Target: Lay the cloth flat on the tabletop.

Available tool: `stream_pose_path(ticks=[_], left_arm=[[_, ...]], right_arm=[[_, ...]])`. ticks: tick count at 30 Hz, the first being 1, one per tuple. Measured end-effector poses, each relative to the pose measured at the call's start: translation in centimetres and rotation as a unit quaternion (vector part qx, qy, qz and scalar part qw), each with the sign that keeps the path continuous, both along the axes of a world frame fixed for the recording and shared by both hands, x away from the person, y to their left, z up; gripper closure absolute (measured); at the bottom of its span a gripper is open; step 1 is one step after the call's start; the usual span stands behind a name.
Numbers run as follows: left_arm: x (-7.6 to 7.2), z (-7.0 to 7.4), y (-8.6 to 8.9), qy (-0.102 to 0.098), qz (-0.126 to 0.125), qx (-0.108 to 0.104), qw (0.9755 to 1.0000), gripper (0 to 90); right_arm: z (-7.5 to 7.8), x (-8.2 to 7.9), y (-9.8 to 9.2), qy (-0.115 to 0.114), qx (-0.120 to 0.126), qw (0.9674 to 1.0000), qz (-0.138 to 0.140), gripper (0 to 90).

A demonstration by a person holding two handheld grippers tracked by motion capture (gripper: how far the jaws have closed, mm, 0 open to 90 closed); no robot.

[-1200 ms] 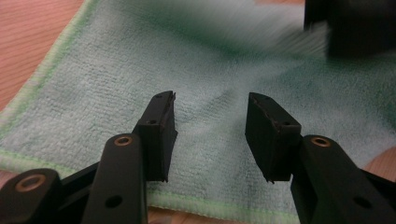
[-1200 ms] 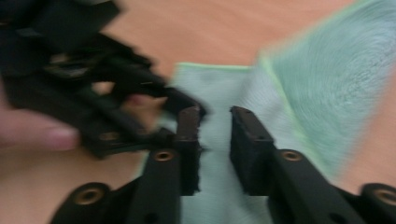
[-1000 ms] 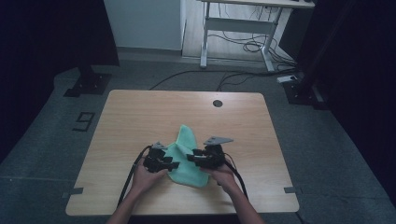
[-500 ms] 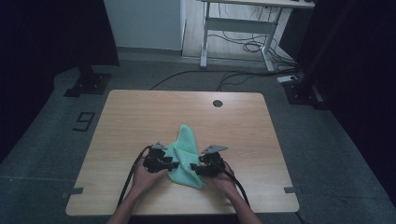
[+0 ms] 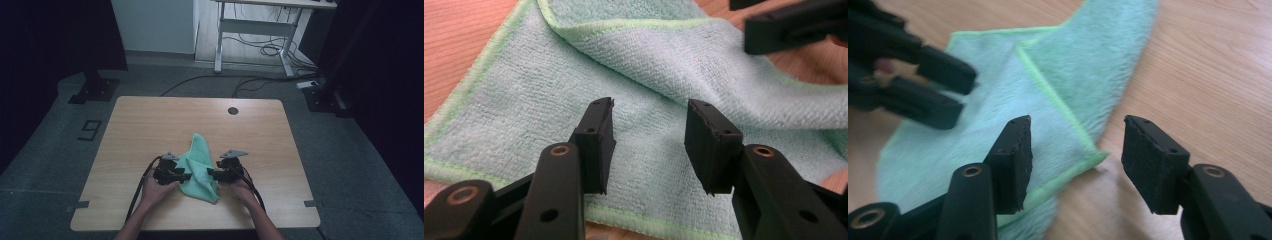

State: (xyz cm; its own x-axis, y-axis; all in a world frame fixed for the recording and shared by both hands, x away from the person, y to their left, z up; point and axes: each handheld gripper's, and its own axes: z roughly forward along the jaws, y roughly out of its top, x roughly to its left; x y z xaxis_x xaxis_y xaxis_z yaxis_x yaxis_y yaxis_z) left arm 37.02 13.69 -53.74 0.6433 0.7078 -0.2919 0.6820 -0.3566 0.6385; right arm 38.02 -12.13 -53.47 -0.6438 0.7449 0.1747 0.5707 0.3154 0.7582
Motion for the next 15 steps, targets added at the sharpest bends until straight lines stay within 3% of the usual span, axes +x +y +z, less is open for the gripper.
stream_pose_path(ticks=[1,6,7,8,11,15], left_arm=[[0.0,0.0,0.0,0.0,0.0,0.0,1.0,54.3],[0.0,0.0,0.0,0.0,0.0,0.0,1.0,54.6],[0.0,0.0,0.0,0.0,0.0,0.0,1.0,54.6],[0.0,0.0,0.0,-0.001,0.001,0.001,1.0,54.6],[0.0,0.0,0.0,-0.002,0.001,0.0,1.0,55.2],[0.0,0.0,0.1,-0.001,0.001,-0.001,1.0,55.8]], right_arm=[[-0.4,0.3,0.1,0.012,-0.002,0.9999,0.005,48.4],[-0.9,0.1,0.7,0.021,-0.026,0.9994,0.012,50.6],[-0.9,0.1,0.8,0.022,-0.027,0.9993,0.014,56.1],[-0.9,0.1,0.8,0.022,-0.027,0.9993,0.014,56.1],[-0.8,-0.2,1.2,0.011,-0.041,0.9989,0.021,73.4],[-0.2,-0.4,0.5,-0.001,-0.044,0.999,0.002,81.1]])
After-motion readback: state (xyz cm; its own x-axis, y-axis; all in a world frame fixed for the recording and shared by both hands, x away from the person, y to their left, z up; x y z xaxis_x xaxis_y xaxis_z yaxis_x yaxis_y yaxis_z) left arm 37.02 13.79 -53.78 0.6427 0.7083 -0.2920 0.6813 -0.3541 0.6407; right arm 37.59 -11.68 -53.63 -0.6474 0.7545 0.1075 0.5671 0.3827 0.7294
